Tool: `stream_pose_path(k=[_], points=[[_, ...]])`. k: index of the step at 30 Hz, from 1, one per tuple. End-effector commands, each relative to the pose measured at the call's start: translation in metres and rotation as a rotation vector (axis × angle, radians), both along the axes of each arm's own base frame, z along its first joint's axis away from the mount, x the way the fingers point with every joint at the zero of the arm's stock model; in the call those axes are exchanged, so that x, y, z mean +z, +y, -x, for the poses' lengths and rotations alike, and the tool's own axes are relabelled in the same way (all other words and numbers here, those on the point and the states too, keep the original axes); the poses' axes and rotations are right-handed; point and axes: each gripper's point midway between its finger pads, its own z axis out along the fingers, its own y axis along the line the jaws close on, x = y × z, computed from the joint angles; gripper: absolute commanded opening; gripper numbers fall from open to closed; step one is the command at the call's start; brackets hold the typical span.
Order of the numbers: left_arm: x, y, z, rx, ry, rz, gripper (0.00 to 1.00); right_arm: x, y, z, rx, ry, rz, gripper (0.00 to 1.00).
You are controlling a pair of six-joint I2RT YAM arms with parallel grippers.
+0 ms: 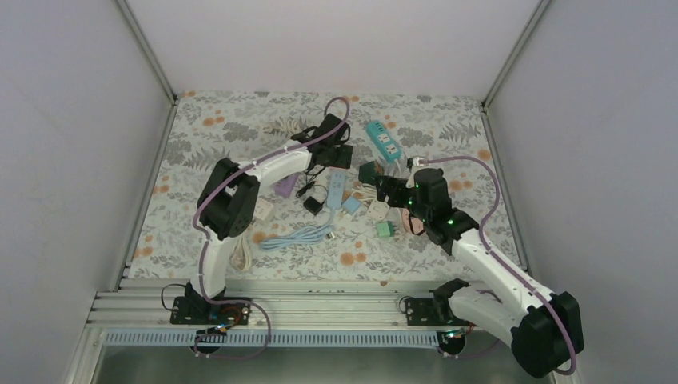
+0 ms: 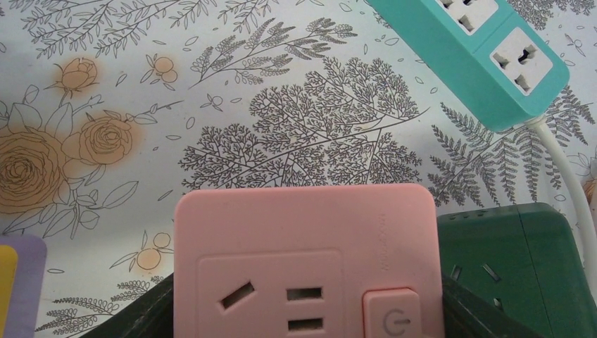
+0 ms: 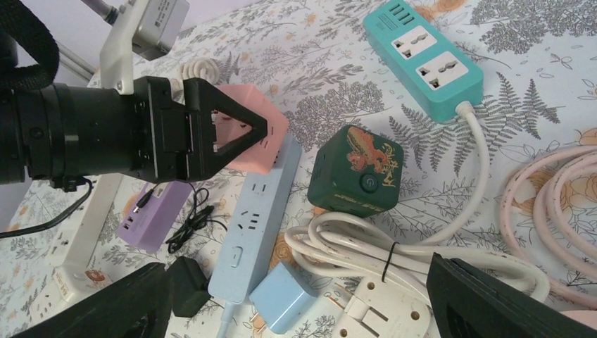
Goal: Insert the plug
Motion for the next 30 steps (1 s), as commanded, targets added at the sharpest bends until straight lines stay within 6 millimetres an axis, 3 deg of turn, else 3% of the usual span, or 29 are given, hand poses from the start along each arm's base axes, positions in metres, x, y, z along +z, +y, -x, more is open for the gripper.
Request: stream_pose_path(k=[1,10,18,27,30], points=[[0.004,-0.002,-0.003,0.003,0.010,0.026,0.53,-0.002,0.000,-0.003,0.001,-0.004,-0.001,0.92],[-0.011,-0.002,0.005,-0.007,0.083,0.003,0.53,-0.004,-0.001,-0.002,-0.003,-0.003,0.010,0.92],[-0.011,0.005,0.002,0.016,0.072,-0.029,0.53,-0.006,-0.002,-0.002,-0.002,0.001,0.014,0.93],[-0.049,0.006,0.009,0.035,0.173,-0.158,0.53,-0.006,-0.006,-0.003,-0.025,-0.003,0.024,0.93],[-0.053,0.003,0.014,0.023,0.181,-0.144,0.53,-0.005,-0.007,-0.004,-0.028,-0.007,0.026,0.93]])
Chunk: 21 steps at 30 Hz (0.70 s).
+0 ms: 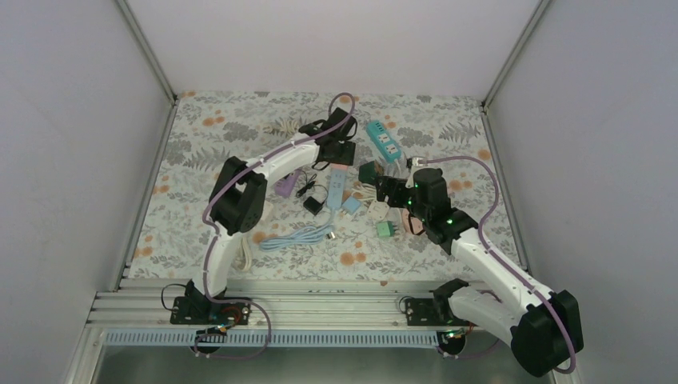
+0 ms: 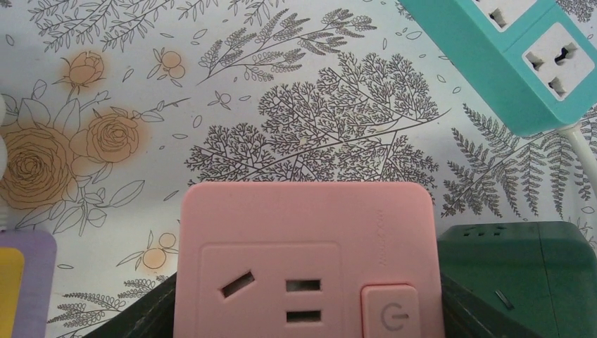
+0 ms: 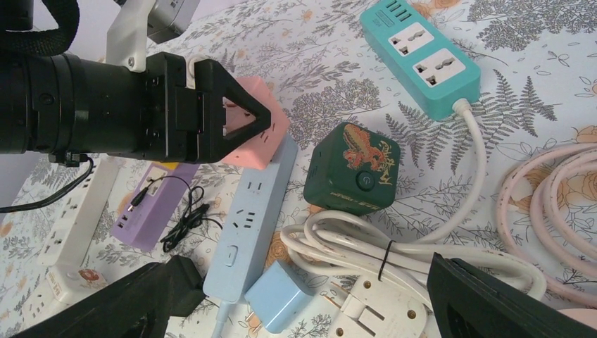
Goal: Insert the plug
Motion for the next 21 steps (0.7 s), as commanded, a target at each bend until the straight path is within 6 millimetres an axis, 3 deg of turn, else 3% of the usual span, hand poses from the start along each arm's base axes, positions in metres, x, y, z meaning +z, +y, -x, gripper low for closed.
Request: stream_pose_path(k=[1,5,10,15,21], points=[[-0.049,0.007,0.022,-0.001,0.108,-0.079,0.53,-0.001,-0.006,-0.003,-0.025,-0.016,0.017,0.93],[-0.052,0.004,0.031,-0.039,0.091,-0.061,0.53,-0.002,-0.008,-0.003,-0.033,-0.013,0.027,0.93],[-0.034,0.001,0.040,-0.067,0.073,-0.023,0.53,-0.003,-0.011,-0.002,-0.042,-0.013,0.034,0.93],[-0.012,0.000,0.032,-0.041,0.066,-0.016,0.53,-0.004,-0.008,-0.002,-0.033,-0.009,0.021,0.93],[-0.009,-0.003,0.027,0.004,0.106,-0.015,0.53,-0.006,-0.008,-0.002,-0.039,0.003,0.021,0.93]])
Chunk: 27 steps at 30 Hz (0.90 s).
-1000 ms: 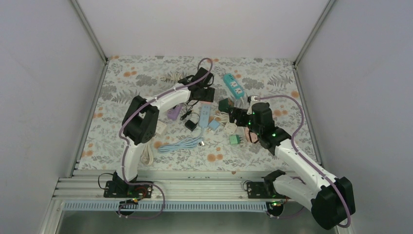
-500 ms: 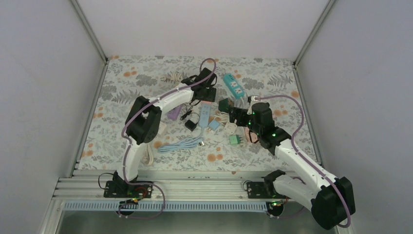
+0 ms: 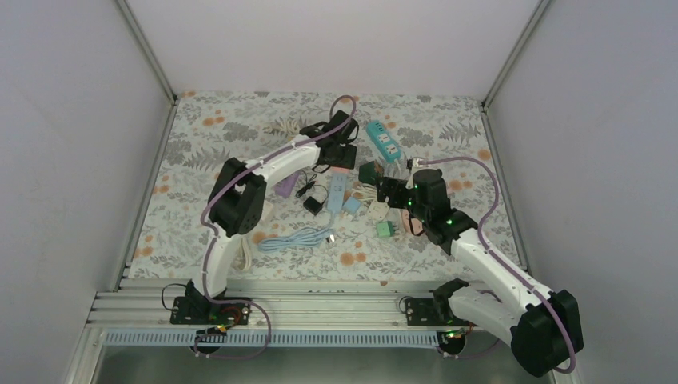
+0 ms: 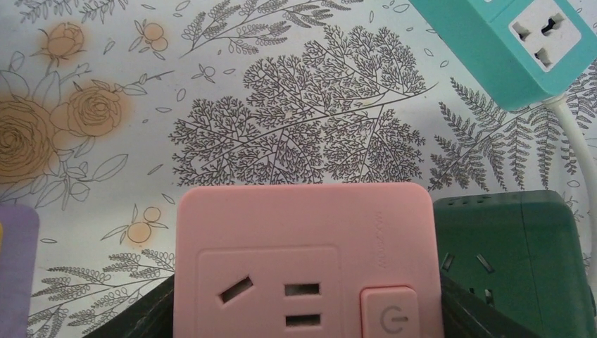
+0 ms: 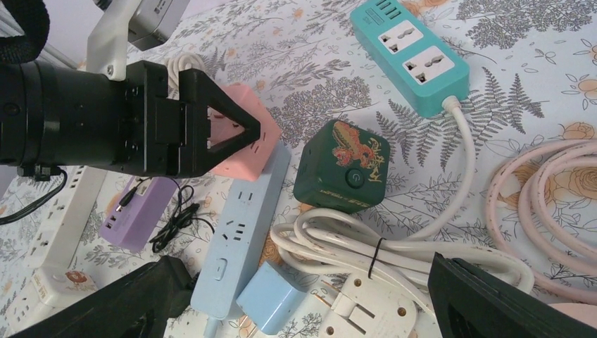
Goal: Insert the plug
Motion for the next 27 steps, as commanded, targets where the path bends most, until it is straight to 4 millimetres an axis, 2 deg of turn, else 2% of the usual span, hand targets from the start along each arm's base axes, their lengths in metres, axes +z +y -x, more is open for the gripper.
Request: stream_pose_path(k=[1,5,10,19,23,27], points=[[-0.012,-0.001,0.013,0.033,0.105,-0.015,0.53,-0.003,-0.005,-0.002,-0.028,0.003,0.007,0.93],[-0.018,0.001,0.017,0.085,0.134,-0.009,0.53,-0.005,-0.005,-0.002,-0.027,0.008,0.005,0.93],[-0.015,0.005,0.021,0.129,0.104,-0.024,0.53,-0.012,-0.005,-0.003,-0.038,0.034,0.002,0.93],[-0.017,0.002,0.027,0.071,0.084,-0.009,0.53,-0.017,-0.006,-0.004,-0.051,0.048,0.008,0.93],[-0.029,0.005,0.029,0.065,0.092,-0.043,0.53,-0.018,-0.007,-0.004,-0.054,0.048,0.009,0.93],[-0.058,0.011,0.036,0.070,0.123,-0.143,0.53,-0.018,-0.010,-0.004,-0.072,0.050,0.011,0.93]])
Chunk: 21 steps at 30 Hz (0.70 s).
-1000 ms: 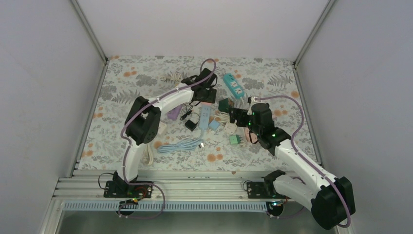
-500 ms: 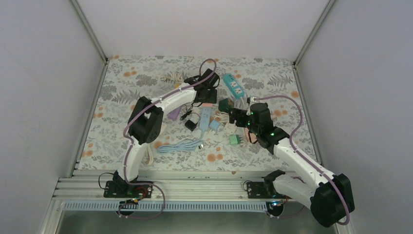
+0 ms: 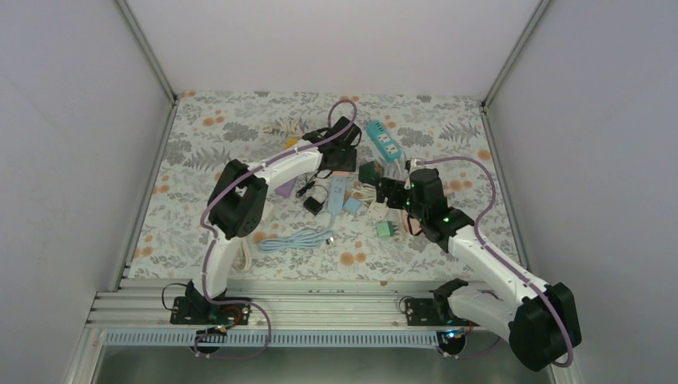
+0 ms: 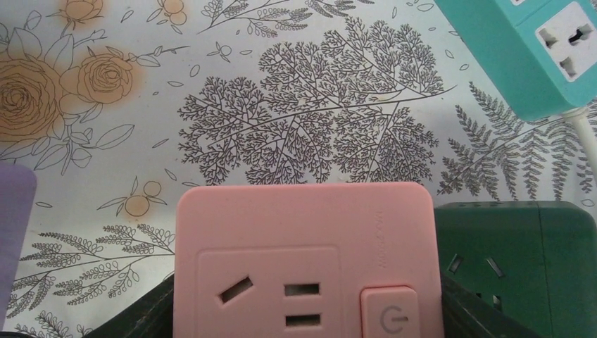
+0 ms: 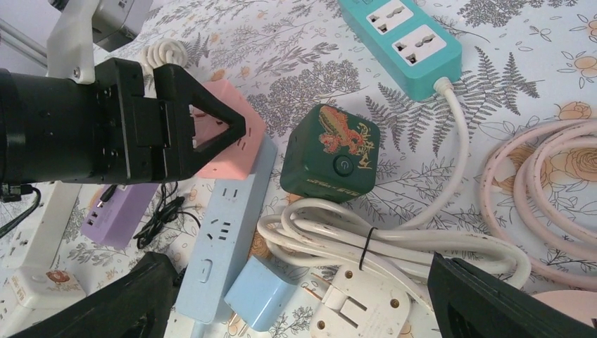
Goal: Insert the plug
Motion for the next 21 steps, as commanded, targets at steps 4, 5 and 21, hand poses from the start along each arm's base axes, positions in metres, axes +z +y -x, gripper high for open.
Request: stream_pose_path(k=[4,5,21], points=[[-0.077,0.016,0.037,-0.029,0.145,-0.225,0.53,-0.002,-0.015,-0.001,-0.084,-0.002,0.004,0.93],[-0.081,0.018,0.039,-0.028,0.148,-0.235,0.53,-0.002,-0.016,-0.001,-0.087,-0.005,0.005,0.93],[-0.165,0.040,0.075,-0.083,0.340,-0.229,0.53,-0.004,-0.019,-0.001,-0.104,-0.003,0.009,0.94]])
